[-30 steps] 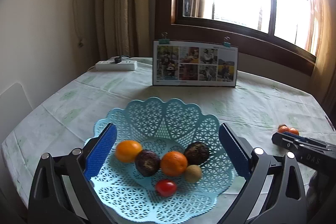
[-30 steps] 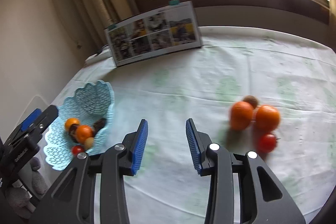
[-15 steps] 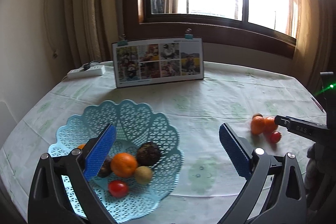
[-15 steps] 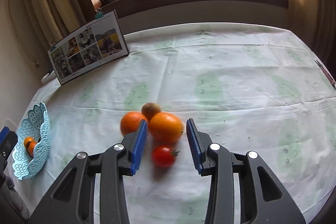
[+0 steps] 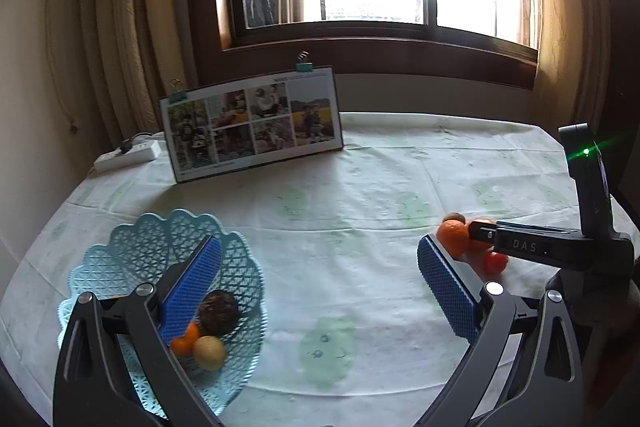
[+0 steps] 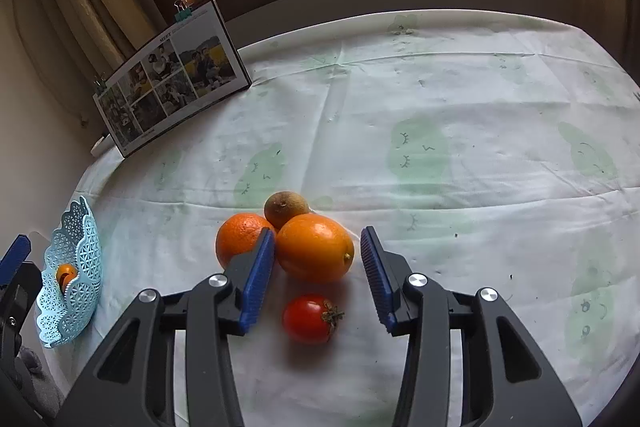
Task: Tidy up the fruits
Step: 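Grasp a round orange with the left tool while the right tool grasps the large orange, then lower the round orange into the basket and open the left tool while the right holds its orange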
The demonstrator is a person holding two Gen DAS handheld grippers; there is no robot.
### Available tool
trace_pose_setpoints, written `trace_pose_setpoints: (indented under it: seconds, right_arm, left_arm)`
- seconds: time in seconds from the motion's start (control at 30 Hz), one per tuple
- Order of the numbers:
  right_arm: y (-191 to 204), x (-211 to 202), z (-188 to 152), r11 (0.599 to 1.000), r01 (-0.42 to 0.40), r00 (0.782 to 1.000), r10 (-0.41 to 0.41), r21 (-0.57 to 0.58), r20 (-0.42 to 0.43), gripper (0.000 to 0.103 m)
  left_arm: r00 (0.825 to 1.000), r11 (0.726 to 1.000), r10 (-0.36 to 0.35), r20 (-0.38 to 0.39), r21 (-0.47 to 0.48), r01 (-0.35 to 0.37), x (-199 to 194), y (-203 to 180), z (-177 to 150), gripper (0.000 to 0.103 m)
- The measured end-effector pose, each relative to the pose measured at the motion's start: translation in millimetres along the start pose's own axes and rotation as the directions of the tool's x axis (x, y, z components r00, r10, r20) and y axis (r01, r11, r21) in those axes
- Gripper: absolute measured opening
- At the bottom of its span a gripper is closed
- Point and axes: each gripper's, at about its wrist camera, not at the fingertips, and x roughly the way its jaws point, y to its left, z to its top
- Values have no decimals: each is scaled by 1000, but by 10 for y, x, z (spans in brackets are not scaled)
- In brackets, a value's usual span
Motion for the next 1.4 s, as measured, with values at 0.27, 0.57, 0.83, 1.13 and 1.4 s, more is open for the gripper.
trace_pose_setpoints:
  seconds: [0.27,0.57,0.83,1.13,1.4]
  right_arm:
    - [-66,-62,10,999,-47,999,47,22,-10,41]
    - [-239,-294,107,997,1,997,-7,76,78,41]
    - [-306,-351,129,995,17,995,-27,96,100,41]
    - [-313,-332,119,995,24,995,-34,101,98,41]
    - [-301,-361,107,995,28,993,-39,96,111,41]
  left_arm:
    - [999,999,-33,-28,41,34,192,-270,44,100]
    - [993,991,-86,-78,99,94,487,-610,75,100]
    - [957,976,-204,-206,35,215,913,-816,53,92]
    - [908,953,-296,-298,-33,300,1249,-935,-8,63]
    - [894,934,-350,-278,-29,357,1141,-961,20,37]
